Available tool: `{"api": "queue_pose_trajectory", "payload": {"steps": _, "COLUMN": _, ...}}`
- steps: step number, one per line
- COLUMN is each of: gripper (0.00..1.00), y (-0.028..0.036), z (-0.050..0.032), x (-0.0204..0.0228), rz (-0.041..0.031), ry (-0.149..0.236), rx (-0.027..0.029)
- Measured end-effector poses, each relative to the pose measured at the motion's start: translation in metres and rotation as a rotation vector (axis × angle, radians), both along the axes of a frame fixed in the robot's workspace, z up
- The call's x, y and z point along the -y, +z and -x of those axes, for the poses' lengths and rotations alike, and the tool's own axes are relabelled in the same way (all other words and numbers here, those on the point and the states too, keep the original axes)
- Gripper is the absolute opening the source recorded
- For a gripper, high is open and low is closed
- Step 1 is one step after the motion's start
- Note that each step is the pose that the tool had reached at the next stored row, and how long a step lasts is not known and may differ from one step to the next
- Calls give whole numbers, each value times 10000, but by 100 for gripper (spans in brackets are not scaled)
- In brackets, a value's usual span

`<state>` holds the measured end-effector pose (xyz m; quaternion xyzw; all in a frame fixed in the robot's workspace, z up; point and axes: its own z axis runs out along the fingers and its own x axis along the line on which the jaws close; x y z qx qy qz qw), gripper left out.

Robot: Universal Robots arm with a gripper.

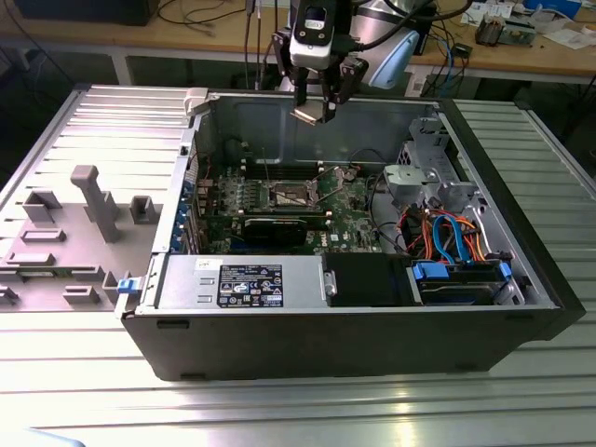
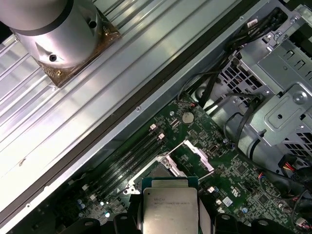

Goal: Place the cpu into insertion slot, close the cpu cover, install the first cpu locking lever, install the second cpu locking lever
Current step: 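Place the cpu into insertion slot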

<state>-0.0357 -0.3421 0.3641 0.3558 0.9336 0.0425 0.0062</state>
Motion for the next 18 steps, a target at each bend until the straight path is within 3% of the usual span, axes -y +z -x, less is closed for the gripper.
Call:
{"api": "queue_pose_trajectory", "payload": {"steps": 10, "gripper": 55, "y": 0, "z": 0, "x": 0, "rz": 0, "ry": -36, "rx": 0}}
{"api": "queue_pose_trajectory", "payload": {"steps": 18, "gripper": 55, "y": -2, "z": 0, "x": 0, "rz": 0, "ry": -508, "rx": 0}}
